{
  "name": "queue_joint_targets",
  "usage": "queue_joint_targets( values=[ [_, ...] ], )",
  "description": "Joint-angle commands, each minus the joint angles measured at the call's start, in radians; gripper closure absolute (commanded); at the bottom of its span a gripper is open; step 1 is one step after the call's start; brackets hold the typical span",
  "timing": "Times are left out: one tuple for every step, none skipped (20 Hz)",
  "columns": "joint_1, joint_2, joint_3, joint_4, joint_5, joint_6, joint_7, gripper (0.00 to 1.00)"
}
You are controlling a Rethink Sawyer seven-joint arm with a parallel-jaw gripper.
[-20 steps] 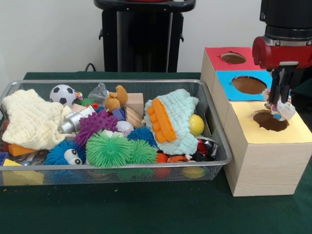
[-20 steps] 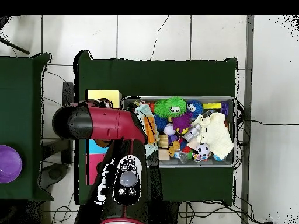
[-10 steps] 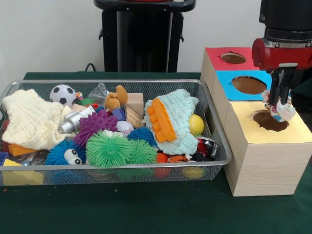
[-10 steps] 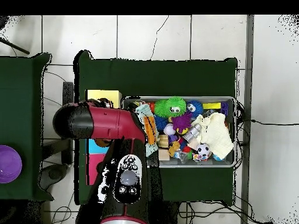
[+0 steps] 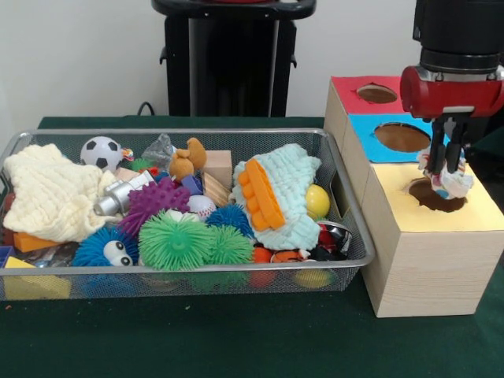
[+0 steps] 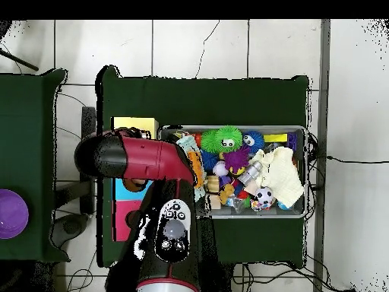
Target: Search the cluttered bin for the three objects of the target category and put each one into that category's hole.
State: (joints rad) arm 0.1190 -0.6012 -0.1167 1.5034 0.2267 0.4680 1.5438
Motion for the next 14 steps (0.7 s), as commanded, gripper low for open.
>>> queue_joint_targets(
  values=[
    [-0.010, 0.047, 0.071, -0.033, 0.039, 0.072, 0.206, 1.00],
    [-0.008, 0.047, 0.068, -0.039, 0.038, 0.081, 0.206, 1.00],
    [-0.006, 0.045, 0.067, -0.042, 0.039, 0.087, 0.209, 1.00],
    [-0.005, 0.045, 0.067, -0.042, 0.039, 0.086, 0.209, 1.00],
    [-0.005, 0.044, 0.067, -0.040, 0.041, 0.087, 0.212, 1.00],
    [-0.005, 0.043, 0.068, -0.041, 0.040, 0.089, 0.211, 1.00],
    [-0.002, 0.042, 0.063, -0.044, 0.040, 0.093, 0.214, 1.00],
    [0.001, 0.042, 0.062, -0.048, 0.040, 0.101, 0.216, 1.00],
    [0.004, 0.042, 0.058, -0.052, 0.039, 0.107, 0.218, 1.00],
    [0.007, 0.042, 0.055, -0.057, 0.038, 0.113, 0.220, 1.00],
    [0.010, 0.042, 0.050, -0.066, 0.039, 0.120, 0.225, 1.00],
    [0.012, 0.043, 0.047, -0.072, 0.039, 0.129, 0.227, 1.00],
    [0.012, 0.045, 0.046, -0.078, 0.040, 0.136, 0.229, 1.00],
    [0.015, 0.045, 0.042, -0.083, 0.042, 0.143, 0.236, 1.00]
  ],
)
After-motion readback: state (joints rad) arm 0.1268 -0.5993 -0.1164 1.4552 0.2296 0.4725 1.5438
